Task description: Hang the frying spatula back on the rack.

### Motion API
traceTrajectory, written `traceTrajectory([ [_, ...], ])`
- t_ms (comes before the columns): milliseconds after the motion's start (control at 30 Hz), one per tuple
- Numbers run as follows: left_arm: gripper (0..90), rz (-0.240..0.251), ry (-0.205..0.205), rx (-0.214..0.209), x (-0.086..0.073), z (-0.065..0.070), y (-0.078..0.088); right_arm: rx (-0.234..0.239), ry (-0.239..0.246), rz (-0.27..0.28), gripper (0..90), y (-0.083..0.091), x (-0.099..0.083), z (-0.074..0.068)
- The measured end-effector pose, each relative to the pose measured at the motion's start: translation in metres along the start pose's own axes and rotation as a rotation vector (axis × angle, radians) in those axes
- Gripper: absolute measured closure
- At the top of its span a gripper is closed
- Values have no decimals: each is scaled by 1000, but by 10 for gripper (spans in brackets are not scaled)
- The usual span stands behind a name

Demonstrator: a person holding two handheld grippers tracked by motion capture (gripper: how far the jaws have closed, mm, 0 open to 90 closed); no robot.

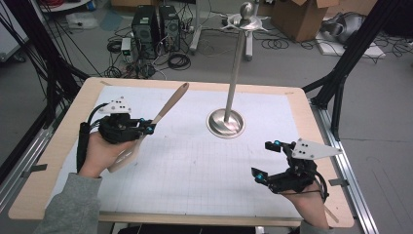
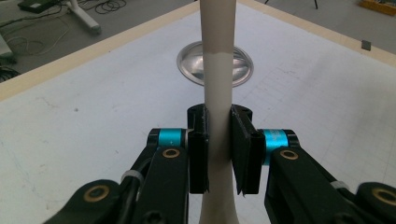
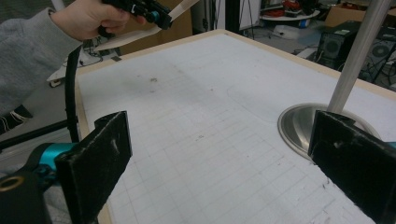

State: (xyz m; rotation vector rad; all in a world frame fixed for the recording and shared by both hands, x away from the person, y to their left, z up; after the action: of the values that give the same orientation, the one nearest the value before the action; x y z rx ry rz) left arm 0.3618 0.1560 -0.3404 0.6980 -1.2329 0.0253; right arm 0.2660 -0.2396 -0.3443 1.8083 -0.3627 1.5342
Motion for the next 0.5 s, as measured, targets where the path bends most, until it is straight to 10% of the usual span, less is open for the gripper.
traceTrajectory([
  [500,778,7,-10,-9,23,-1,2,3,-9,14,50,2,1,1],
])
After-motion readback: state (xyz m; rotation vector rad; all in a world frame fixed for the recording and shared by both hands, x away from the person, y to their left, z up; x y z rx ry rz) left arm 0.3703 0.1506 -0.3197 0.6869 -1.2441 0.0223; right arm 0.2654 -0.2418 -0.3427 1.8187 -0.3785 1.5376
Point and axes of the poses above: each handheld gripper's, and its own axes: y roughly backward along the jaws, x roughly out of its top, z roughly to its right, the point moved 5 cm from there along -y, roughly forward along the jaws, and after that the axes turned 10 degrees about -x, right-handed, at the moved point
